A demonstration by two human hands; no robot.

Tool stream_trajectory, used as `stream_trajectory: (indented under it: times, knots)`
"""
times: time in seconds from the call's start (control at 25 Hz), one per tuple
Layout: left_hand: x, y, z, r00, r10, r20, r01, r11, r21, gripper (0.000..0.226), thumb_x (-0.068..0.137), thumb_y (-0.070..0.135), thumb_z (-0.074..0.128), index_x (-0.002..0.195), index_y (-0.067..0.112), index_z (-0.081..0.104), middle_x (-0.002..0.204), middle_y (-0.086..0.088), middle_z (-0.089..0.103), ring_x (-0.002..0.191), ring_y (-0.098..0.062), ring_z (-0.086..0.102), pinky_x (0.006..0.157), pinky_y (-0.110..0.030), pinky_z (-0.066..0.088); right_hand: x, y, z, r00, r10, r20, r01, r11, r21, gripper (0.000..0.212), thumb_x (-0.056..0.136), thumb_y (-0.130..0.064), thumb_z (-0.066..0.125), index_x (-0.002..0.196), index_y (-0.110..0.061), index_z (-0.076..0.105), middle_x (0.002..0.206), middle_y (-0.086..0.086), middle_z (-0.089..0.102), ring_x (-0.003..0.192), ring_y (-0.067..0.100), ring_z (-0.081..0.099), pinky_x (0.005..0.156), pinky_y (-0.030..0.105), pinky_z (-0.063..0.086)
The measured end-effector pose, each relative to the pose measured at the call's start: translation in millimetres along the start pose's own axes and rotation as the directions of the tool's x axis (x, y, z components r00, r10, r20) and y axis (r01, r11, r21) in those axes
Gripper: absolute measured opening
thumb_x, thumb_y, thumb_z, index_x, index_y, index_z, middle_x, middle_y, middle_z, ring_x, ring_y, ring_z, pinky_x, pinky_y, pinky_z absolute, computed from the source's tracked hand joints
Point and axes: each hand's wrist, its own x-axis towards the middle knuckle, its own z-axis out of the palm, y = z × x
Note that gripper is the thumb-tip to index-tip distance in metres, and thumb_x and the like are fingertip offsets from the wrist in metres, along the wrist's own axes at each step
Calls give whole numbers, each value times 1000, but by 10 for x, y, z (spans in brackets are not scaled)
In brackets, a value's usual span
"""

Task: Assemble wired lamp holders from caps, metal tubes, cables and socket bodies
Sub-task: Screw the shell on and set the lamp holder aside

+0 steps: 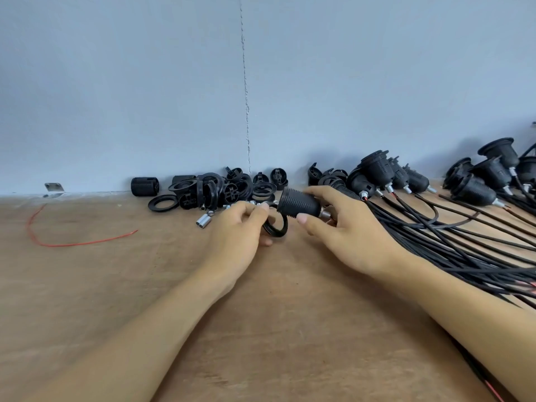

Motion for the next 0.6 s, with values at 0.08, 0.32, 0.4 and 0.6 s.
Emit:
stream_trajectory:
  times: [0.08,0.32,0.4,0.6]
  knots:
    - [6,11,20,997,-77,-21,72,979,-190,24,102,22,59,82,10,60,105,-21,72,100,-31,73,85,-43,62,-23,19,30,996,-51,73,61,987,-145,35,91,-27,70,123,-35,59,109,-17,64,94,-6,56,74,5,40]
    - [-75,-3,66,997,63,-47,-63,998,5,24,100,27,63,79,17,55,85,-3,66,93,-23,67,92,-50,57,-32,53,80,994,-83,70,97,970,-223,38,92,-36,68,128,-31,60,105,-13,64,87,1,56,74,5,37]
    - [-96,-3,78,992,121,-41,-117,988,96,24,100,28,63,79,20,53,83,-2,66,87,-21,64,87,-41,54,-34,52,74,996,-73,61,83,978,-192,32,93,-36,66,125,-30,62,98,-16,65,88,-4,56,72,5,37]
    - [-123,0,52,972,233,-23,-227,964,141,19,96,21,67,83,25,54,85,15,74,83,3,66,71,-14,43,-30,34,34,993,-86,80,98,982,-162,26,96,-37,63,121,-31,64,95,-20,66,88,-9,57,70,6,38]
